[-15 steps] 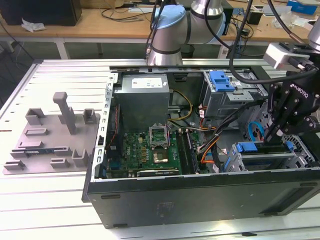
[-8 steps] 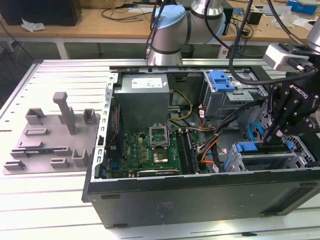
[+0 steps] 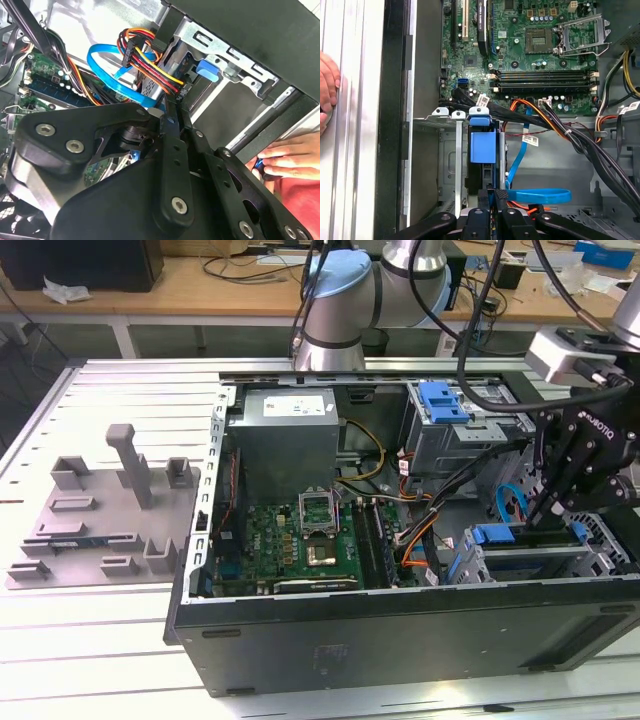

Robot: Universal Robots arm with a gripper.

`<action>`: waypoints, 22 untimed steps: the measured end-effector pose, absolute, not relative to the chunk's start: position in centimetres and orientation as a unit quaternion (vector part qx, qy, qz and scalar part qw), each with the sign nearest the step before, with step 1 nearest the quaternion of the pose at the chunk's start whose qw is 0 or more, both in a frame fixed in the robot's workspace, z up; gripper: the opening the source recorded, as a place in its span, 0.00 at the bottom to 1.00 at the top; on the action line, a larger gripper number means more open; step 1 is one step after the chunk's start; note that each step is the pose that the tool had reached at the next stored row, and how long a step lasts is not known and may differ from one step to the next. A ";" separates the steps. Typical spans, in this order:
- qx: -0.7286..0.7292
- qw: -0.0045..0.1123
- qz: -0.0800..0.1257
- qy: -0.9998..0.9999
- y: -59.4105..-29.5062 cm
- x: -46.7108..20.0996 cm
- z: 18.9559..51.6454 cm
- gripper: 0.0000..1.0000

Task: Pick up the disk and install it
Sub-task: 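Insert the second disk wire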

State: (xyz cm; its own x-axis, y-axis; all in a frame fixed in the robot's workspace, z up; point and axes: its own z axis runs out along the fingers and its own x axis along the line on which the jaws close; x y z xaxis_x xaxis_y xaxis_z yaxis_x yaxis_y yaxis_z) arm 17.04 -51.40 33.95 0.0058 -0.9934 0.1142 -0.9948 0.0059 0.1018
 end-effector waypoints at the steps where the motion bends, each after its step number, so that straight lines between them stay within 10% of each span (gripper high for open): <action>1: 0.705 0.077 0.004 -0.705 -51.4 17.0 33.9 0.16; 22: 0.705 0.076 0.005 -0.705 -51.4 16.8 33.8 0.16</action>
